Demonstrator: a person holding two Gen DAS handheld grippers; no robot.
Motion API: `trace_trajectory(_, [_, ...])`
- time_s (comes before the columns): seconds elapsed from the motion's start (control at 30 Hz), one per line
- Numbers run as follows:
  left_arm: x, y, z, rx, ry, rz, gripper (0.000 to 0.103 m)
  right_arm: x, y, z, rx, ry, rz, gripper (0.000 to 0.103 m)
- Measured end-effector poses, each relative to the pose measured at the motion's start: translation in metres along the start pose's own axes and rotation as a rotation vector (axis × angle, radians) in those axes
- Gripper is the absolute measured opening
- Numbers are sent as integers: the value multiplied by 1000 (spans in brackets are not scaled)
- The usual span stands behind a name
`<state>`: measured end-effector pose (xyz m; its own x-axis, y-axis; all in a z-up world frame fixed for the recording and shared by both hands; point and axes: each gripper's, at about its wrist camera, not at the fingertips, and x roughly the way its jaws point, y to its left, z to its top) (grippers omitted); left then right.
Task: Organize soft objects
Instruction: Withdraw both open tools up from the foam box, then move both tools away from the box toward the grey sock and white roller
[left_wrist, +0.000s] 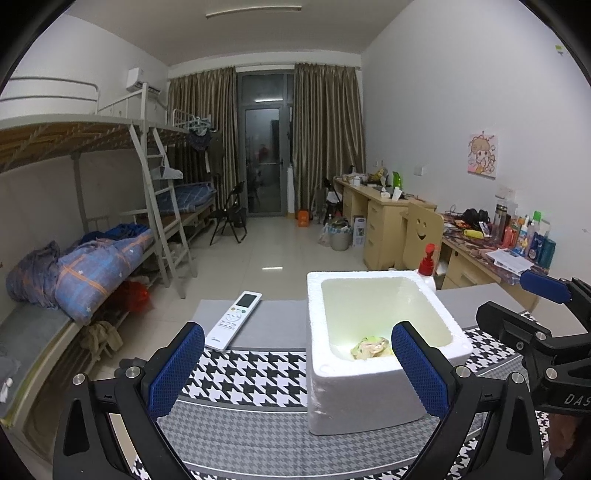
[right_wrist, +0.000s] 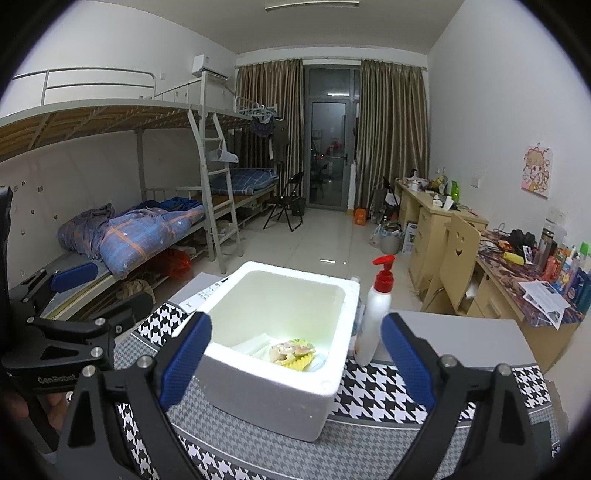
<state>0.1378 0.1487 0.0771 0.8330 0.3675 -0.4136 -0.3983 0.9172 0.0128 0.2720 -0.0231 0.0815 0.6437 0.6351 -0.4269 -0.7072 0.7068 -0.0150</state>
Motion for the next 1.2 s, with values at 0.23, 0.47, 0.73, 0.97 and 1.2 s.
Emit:
trace_trajectory(0.23, [-14,-5,-1,12,-15,-19,102,-17,-3,-5,7,-14,-6,95])
trace_trajectory(0.47, [-28,-10,-8,10,-33,-29,102,-36,-9,-11,27,-38,-9,95])
trace_trajectory(0.73, [-40,-16,-14,19,-43,-47,102,-55,-6,-20,28,-56,-15,95])
trace_trajectory(0.97, [-49,-24,-20,20,-50,-64,102,-68,-11,-25,31,-73,-18,95])
trace_trajectory(1.2, [-57,-28,-25,19,-59,-79,102,-77,-12,-32,34,-81,-17,95])
